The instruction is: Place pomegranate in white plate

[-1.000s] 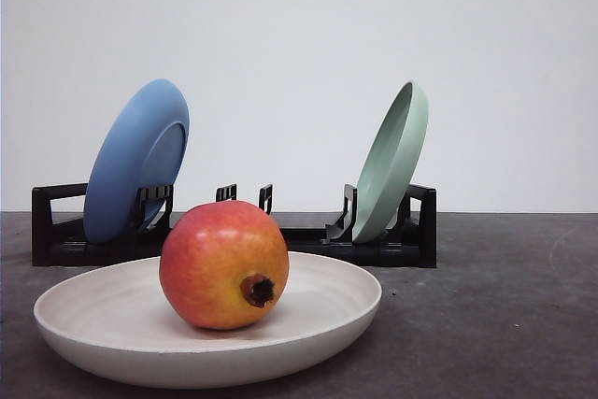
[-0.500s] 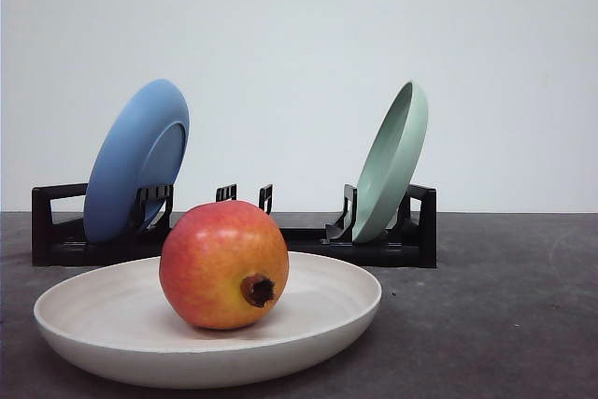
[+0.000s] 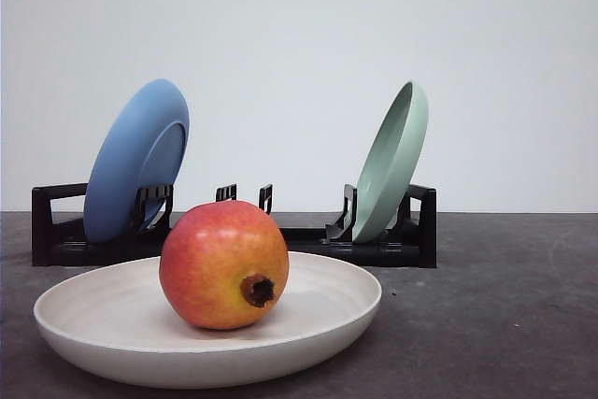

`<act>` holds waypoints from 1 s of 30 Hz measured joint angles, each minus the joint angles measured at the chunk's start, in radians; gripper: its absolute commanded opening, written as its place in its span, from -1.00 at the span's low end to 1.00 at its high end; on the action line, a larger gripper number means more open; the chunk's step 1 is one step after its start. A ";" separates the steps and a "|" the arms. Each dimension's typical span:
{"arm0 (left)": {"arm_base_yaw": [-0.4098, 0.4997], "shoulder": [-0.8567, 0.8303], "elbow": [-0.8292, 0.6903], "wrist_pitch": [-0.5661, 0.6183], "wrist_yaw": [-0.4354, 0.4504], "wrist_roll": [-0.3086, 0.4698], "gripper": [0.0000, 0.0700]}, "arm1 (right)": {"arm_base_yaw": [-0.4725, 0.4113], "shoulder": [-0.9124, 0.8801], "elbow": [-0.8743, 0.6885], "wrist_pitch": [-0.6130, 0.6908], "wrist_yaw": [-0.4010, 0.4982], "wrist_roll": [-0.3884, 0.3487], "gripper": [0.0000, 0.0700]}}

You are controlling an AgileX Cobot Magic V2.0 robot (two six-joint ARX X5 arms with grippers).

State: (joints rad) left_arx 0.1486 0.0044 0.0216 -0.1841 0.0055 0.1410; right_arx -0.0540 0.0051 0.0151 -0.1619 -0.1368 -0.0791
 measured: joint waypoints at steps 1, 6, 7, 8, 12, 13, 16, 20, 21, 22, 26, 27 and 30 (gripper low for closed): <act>0.000 0.000 0.000 0.000 0.000 0.000 -1.00 | 0.000 0.000 0.000 0.000 0.000 0.000 -1.00; 0.000 0.000 0.000 0.000 0.000 0.000 -1.00 | 0.000 0.000 0.000 0.000 0.000 0.000 -1.00; 0.000 0.000 0.000 0.000 0.000 0.000 -1.00 | 0.000 0.000 0.000 0.000 0.000 0.000 -1.00; 0.000 0.000 0.000 0.000 0.000 0.000 -1.00 | 0.000 0.000 0.000 0.000 0.000 0.000 -1.00; 0.000 0.000 0.000 0.000 0.000 0.000 -1.00 | 0.000 0.000 0.000 0.000 0.000 0.000 -1.00; 0.000 0.000 0.000 0.000 0.000 0.000 -1.00 | 0.000 0.000 0.000 0.000 0.000 0.000 -1.00; 0.000 0.000 0.000 0.000 0.000 0.000 -1.00 | 0.000 0.000 0.000 0.000 0.000 0.000 -1.00; 0.000 0.000 0.000 0.000 0.000 0.000 -1.00 | 0.000 0.000 0.000 0.000 0.000 0.000 -1.00; 0.000 0.000 0.000 0.000 0.000 0.000 -1.00 | 0.000 0.000 0.000 0.000 0.000 0.000 -1.00; 0.000 0.000 0.000 0.000 0.000 0.000 -1.00 | 0.000 0.000 0.000 0.000 0.000 0.000 -1.00; 0.000 0.000 0.000 0.000 0.000 0.000 -1.00 | 0.000 0.000 0.000 0.000 0.000 0.000 -1.00; 0.000 0.000 0.000 0.000 0.000 0.000 -1.00 | 0.000 0.000 0.000 0.000 0.000 0.000 -1.00; 0.000 0.000 0.000 0.000 0.000 0.000 -1.00 | 0.000 0.000 0.000 0.000 0.000 0.000 -1.00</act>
State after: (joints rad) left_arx 0.1486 0.0044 0.0216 -0.1841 0.0055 0.1410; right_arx -0.0540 0.0051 0.0151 -0.1619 -0.1368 -0.0788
